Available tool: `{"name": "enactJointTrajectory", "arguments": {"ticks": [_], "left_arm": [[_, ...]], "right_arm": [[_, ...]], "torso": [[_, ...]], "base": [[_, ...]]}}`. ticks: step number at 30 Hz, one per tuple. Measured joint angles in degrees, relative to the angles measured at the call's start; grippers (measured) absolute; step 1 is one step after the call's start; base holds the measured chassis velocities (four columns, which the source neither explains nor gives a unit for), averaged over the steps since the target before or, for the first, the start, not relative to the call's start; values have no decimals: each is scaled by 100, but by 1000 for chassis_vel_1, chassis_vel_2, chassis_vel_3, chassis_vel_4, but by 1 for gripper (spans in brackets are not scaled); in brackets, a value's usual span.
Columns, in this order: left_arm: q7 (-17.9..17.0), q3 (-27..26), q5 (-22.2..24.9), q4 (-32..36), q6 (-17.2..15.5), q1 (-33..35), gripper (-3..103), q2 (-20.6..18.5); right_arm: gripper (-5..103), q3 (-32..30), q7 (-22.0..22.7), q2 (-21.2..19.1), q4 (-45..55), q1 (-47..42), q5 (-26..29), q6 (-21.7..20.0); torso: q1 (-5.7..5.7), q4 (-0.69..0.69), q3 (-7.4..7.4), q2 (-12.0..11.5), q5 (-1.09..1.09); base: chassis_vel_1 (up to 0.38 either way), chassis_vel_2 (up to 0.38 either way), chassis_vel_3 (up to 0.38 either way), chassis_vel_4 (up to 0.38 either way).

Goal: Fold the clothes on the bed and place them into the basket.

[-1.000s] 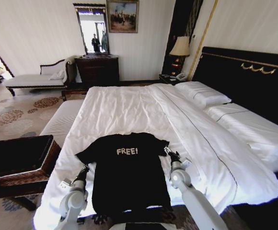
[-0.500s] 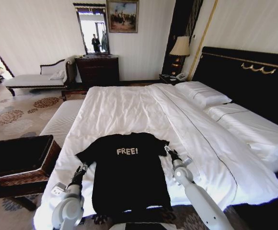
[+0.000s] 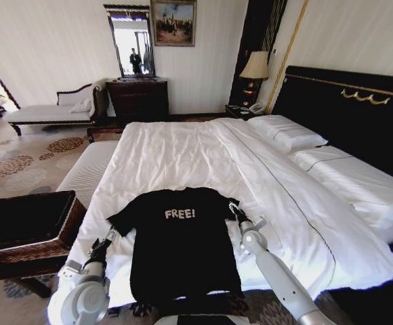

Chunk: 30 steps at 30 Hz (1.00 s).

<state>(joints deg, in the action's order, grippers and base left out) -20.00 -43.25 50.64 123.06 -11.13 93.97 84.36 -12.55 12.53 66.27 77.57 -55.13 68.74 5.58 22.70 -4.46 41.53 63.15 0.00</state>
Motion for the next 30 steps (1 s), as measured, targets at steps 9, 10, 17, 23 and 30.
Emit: {"name": "enactJointTrajectory", "arguments": {"ticks": [9, 10, 17, 23, 30], "left_arm": [[-68, 4, -13, -42, -26, -56, 100, 1], [-68, 4, -13, -42, -26, -56, 100, 1], [-78, -71, -39, -150, -20, -101, 100, -30], [-77, -168, -49, -277, 2, -126, 100, -64], [-77, -236, -65, -338, 18, -127, 100, -113]], "right_arm": [[50, 9, -89, 23, -11, -24, -29, 0], [50, 9, -89, 23, -11, -24, -29, 0], [24, 113, -215, -51, 59, -100, -346, 115], [3, 125, -252, -46, 192, -85, -362, 255], [0, 512, -649, -309, 330, -17, -520, 518]], "torso": [[0, 0, 0, 0, 0], [0, 0, 0, 0, 0], [0, -1, 0, 0, -1], [0, 0, 0, 0, -1], [0, 0, 0, 0, -1]], "base": [[0, 0, 0, 0], [0, 0, 0, 0], [0, 0, 0, 0], [0, 0, 0, 0], [0, 0, 0, 0]]}}
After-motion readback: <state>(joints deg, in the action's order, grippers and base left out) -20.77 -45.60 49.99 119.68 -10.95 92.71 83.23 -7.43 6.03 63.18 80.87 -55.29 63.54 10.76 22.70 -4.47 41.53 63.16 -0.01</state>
